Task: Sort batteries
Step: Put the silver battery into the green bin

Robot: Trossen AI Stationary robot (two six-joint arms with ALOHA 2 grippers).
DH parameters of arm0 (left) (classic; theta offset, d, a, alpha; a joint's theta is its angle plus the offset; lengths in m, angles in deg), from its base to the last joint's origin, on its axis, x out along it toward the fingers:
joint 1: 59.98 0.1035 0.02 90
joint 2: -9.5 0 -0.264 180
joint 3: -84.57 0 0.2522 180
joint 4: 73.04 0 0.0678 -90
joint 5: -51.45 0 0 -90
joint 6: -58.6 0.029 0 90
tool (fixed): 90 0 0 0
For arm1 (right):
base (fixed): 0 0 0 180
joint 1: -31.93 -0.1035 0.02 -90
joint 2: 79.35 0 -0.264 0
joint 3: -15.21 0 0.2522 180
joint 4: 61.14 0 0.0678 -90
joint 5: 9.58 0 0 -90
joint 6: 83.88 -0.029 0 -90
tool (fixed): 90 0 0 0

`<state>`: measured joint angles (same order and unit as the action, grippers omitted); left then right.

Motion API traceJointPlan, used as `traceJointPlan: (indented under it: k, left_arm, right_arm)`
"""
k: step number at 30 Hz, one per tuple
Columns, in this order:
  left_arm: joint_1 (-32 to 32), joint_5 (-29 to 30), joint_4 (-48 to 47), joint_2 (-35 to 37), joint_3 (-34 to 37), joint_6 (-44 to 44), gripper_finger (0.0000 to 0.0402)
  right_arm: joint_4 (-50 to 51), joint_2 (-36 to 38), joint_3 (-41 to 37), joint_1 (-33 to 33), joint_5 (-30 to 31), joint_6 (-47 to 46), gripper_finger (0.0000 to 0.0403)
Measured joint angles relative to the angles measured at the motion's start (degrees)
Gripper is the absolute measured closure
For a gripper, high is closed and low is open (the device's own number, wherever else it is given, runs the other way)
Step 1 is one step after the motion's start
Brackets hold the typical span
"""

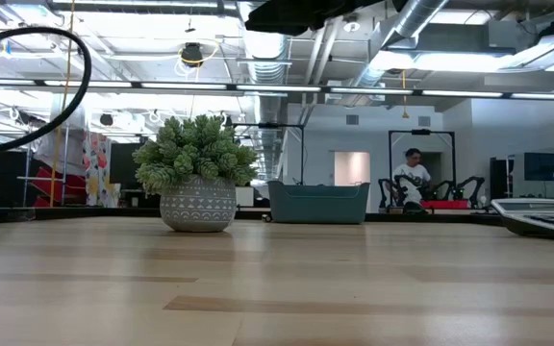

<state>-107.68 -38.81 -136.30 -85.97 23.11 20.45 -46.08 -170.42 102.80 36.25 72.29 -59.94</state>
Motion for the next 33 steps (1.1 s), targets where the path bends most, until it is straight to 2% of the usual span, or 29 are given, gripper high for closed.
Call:
traceJointPlan:
  k: [3, 8, 12, 15, 20, 26, 33]
  left_arm:
    - [0.0, 2.5, -0.6, -0.2, -1.4, 0.0, 0.0364]
    - [0.1, 9.8, -0.4, -0.4, -4.0, -0.4, 0.0364]
    - [1.8, 20.3, 3.6, -0.5, -6.5, -0.3, 0.0364]
    - [4.0, 22.4, 7.9, -0.4, -7.4, 3.4, 0.0364]
    - [9.3, 25.7, 20.9, -0.3, -8.0, 13.1, 0.0364]
    - [15.6, 25.8, 41.1, -0.3, -8.0, 29.6, 0.0364]
    - [23.6, 25.7, 64.1, -0.4, -8.0, 43.8, 0.0364]
  right_arm:
    - [-0.8, 0.5, 0.0, 0.0, 0.0, 0.4, 0.0183]
    - [-2.0, 3.9, 0.0, 0.0, 0.0, 0.6, 0.0183]
    - [-1.9, 7.8, 0.0, -0.2, 0.1, 1.0, 0.0183]
    - [-1.7, 10.7, 0.0, -0.6, 0.1, 0.4, 0.0183]
    - [1.3, 15.6, 0.0, -2.1, 1.9, 0.1, 0.0183]
    - [5.5, 22.1, 0.0, -7.4, 7.1, 0.0, 0.0183]
    - [6.5, 29.0, 0.0, -16.0, 16.5, -1.5, 0.0183]
